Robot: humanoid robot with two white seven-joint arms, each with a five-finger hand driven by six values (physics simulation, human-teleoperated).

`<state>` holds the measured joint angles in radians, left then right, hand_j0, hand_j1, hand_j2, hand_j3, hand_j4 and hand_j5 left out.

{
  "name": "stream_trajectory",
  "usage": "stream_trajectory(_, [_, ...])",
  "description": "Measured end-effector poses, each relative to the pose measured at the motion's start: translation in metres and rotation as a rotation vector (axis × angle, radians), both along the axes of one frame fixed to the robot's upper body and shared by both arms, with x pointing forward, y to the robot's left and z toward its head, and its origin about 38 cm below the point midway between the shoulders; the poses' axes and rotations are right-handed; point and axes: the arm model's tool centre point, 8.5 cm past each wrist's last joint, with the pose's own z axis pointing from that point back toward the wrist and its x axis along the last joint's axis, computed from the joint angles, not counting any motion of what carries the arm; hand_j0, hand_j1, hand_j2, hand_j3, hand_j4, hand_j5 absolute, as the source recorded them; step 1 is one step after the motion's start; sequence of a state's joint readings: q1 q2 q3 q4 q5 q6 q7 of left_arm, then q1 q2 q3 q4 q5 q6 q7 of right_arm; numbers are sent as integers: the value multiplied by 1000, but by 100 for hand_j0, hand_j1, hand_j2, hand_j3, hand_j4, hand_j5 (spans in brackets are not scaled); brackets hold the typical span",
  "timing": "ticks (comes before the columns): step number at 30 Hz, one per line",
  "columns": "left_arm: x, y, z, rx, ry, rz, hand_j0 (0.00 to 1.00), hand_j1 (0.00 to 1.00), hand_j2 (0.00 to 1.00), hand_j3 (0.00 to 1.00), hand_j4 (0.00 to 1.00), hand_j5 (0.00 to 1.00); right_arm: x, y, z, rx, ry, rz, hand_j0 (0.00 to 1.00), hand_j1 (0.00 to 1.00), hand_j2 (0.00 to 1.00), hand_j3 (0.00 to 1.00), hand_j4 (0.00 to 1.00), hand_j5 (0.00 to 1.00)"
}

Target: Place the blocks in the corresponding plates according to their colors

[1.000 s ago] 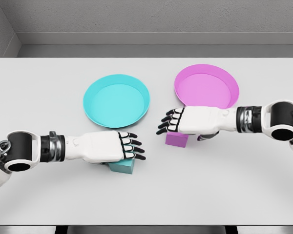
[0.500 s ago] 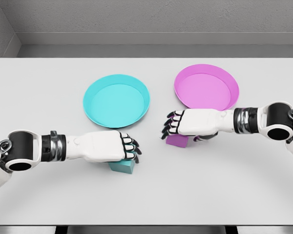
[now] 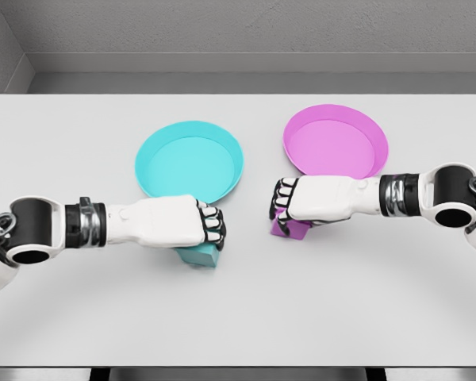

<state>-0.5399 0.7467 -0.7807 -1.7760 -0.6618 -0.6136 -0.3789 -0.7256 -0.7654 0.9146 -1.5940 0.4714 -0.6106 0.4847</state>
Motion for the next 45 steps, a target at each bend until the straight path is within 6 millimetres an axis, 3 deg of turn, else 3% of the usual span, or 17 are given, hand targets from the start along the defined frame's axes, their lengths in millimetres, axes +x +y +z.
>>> stream_trajectory(10, [27, 2, 46, -57, -59, 14, 37, 37, 37, 37, 37, 37, 6, 1, 26, 4, -56, 7, 38, 38, 38, 38, 38, 38])
stream_trajectory(17, [74, 17, 51, -58, -54, 130, 38, 38, 38, 38, 38, 38, 17, -9, 51, 25, -111, -33, 38, 38, 38, 38, 38, 38])
stream_trajectory(23, [116, 30, 40, -56, -12, 251, 40, 40, 40, 40, 40, 40, 33, -27, 66, 44, -136, -129, 38, 38, 38, 38, 38, 38])
stream_trajectory(25, [124, 32, 34, -55, 8, 278, 48, 48, 48, 48, 48, 48, 41, -36, 65, 44, -129, -196, 38, 38, 38, 38, 38, 38])
stream_trajectory(28, [128, 34, 28, -54, 27, 298, 100, 100, 100, 100, 100, 100, 54, -48, 67, 45, -124, -303, 38, 38, 38, 38, 38, 38])
stream_trajectory(37, [133, 45, 37, -52, 14, 319, 100, 100, 100, 100, 100, 100, 80, -61, 64, 72, -83, -642, 38, 38, 38, 38, 38, 38])
stream_trajectory(38, [131, 52, 38, -45, 10, 327, 100, 100, 100, 100, 100, 100, 81, -62, 63, 74, -80, -666, 40, 40, 40, 40, 40, 40])
stream_trajectory(40, [127, 72, 48, -32, -11, 349, 100, 100, 100, 100, 100, 100, 84, -63, 63, 85, -75, -711, 100, 100, 100, 100, 100, 100])
stream_trajectory(45, [104, 117, 71, 11, -47, 373, 100, 100, 100, 100, 100, 100, 88, -59, 60, 100, -62, -777, 100, 100, 100, 100, 100, 100])
